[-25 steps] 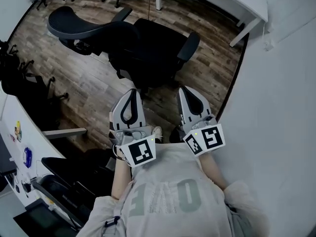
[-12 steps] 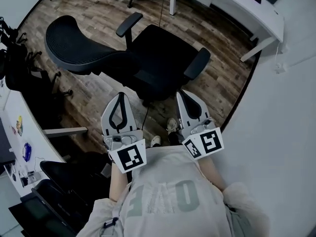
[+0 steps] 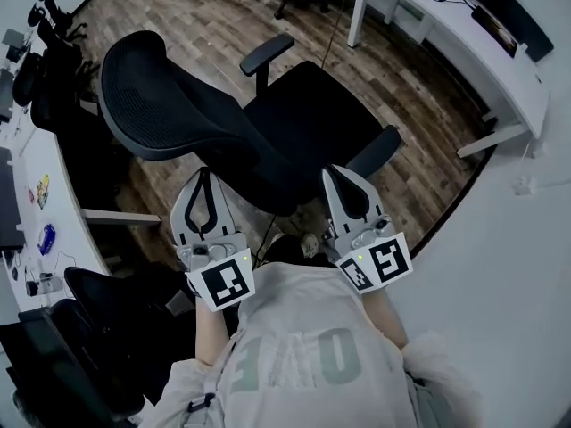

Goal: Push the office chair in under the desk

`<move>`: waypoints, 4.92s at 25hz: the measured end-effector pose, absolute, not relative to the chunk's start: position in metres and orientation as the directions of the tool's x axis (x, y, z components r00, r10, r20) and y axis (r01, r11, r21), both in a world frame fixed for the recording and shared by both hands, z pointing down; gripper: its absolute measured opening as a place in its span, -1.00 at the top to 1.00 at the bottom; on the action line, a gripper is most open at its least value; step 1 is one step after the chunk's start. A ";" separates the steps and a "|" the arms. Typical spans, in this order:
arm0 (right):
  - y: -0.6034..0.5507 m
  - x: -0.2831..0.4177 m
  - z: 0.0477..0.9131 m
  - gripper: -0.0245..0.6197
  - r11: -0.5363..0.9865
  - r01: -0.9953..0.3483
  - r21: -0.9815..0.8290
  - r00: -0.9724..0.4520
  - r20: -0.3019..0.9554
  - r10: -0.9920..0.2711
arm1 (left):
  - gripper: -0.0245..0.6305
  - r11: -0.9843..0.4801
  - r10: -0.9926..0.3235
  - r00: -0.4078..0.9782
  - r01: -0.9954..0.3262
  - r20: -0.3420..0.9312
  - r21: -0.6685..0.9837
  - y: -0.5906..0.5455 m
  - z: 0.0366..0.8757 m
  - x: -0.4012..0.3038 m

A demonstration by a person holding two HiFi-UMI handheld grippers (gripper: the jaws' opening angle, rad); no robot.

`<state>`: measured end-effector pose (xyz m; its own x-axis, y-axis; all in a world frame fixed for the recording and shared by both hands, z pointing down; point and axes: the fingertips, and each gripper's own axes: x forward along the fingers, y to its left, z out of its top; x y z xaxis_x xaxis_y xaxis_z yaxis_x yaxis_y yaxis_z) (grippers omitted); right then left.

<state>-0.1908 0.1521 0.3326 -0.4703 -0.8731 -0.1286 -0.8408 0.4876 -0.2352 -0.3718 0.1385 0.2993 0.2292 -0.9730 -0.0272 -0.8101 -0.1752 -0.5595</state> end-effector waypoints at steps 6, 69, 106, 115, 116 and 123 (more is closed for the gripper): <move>0.130 -0.216 0.322 0.85 0.568 -0.801 -0.186 -0.554 -0.127 -0.823 | 0.87 -0.125 -0.986 0.164 -0.844 -0.028 -0.522 0.126 0.296 -0.390; 0.010 -0.208 0.300 0.60 0.803 -0.596 0.001 -0.794 0.143 -0.590 | 0.43 0.015 -0.998 -0.032 -0.965 0.060 -0.260 -0.055 0.286 -0.351; -0.252 0.182 0.309 0.60 0.757 -0.652 0.038 -0.749 0.119 -0.652 | 0.42 -0.120 -0.993 0.122 -0.973 0.003 -0.196 -0.326 0.293 0.045; -0.300 0.264 0.307 0.60 0.765 -0.641 0.056 -0.756 0.129 -0.642 | 0.42 -0.069 -0.998 0.066 -0.976 0.022 -0.206 -0.373 0.293 0.125; -0.305 0.273 0.307 0.60 0.773 -0.633 0.054 -0.763 0.129 -0.634 | 0.43 -0.052 -0.999 0.049 -0.977 0.017 -0.206 -0.377 0.292 0.133; -0.330 0.348 0.312 0.60 0.808 -0.586 0.062 -0.797 0.132 -0.589 | 0.43 0.017 -1.000 -0.020 -0.980 0.011 -0.197 -0.392 0.298 0.203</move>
<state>0.3483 -0.3297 0.3115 -0.7974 -0.5888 0.1321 -0.5862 0.8078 0.0620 0.2032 -0.3925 0.2978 -0.0200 -0.9997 0.0109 -0.9803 0.0175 -0.1966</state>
